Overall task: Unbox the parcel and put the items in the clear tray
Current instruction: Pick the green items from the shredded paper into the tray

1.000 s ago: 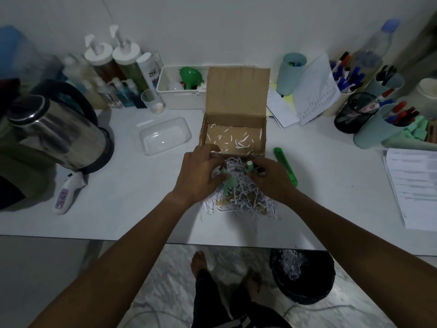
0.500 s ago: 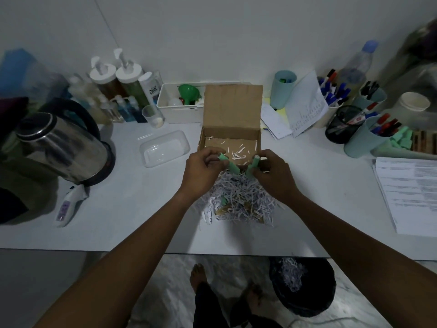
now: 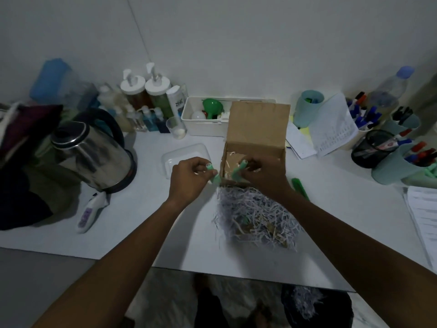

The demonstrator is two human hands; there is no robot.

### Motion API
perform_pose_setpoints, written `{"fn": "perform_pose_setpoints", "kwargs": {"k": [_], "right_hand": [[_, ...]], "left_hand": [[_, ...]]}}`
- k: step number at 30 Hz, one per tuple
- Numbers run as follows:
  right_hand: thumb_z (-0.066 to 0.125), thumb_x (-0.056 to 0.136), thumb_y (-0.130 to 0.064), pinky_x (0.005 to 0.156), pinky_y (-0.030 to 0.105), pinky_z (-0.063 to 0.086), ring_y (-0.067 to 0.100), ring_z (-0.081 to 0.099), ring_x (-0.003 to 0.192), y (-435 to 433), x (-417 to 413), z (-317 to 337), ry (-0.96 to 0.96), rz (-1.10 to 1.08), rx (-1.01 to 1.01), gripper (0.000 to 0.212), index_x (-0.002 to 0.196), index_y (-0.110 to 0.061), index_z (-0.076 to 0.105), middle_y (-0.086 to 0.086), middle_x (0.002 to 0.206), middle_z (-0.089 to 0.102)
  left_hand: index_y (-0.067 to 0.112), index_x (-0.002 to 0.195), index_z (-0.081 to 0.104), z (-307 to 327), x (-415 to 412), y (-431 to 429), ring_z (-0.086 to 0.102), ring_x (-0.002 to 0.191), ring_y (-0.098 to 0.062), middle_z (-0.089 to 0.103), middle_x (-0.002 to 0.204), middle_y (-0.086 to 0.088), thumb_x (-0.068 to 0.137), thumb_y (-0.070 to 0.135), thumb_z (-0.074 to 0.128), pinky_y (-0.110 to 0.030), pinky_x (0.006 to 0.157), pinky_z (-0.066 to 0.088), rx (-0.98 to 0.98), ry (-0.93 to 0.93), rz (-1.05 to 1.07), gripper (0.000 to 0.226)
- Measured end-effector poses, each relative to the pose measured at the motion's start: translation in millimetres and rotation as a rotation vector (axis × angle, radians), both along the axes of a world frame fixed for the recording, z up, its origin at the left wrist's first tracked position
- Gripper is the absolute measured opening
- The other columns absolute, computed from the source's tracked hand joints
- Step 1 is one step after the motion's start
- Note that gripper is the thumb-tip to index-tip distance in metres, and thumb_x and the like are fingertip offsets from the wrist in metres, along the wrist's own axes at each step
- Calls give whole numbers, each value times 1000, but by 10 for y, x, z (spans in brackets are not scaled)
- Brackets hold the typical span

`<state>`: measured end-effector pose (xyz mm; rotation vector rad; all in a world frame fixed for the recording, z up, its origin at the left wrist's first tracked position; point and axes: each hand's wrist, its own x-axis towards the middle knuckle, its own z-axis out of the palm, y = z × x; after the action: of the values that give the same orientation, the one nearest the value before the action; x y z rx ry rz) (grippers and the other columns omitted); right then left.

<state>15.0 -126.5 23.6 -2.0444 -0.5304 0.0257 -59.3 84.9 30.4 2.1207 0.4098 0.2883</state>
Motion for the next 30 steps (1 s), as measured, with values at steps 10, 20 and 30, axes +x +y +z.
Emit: {"fn": "perform_pose_setpoints", "kwargs": {"k": [10,20,30], "right_hand": [[76,77,-18,83,39,53,16,67,88,1438,654,-215,64,148,-211,16,93,-19,74,-4,91,74],[73,82,-23,84,35,49,24,62,100,2111,1094,-767,-48,300,-460,19,100,-22,72,0,98,71],[75,80,-27,83,36,50,20,59,100,1959,936,-808,-105,81,-450,17,96,-25,75,-9,92,74]], "left_hand": [[27,87,74,-309,374,1249,69,81,-7,74,84,11,78,39,74,-34,73,58,209,77,178,15],[25,94,73,-816,720,1793,68,85,-6,76,93,8,84,27,73,-17,73,44,179,88,110,11],[27,91,73,-904,983,1868,66,88,-7,73,90,11,79,34,76,-33,81,53,188,111,-135,14]]}}
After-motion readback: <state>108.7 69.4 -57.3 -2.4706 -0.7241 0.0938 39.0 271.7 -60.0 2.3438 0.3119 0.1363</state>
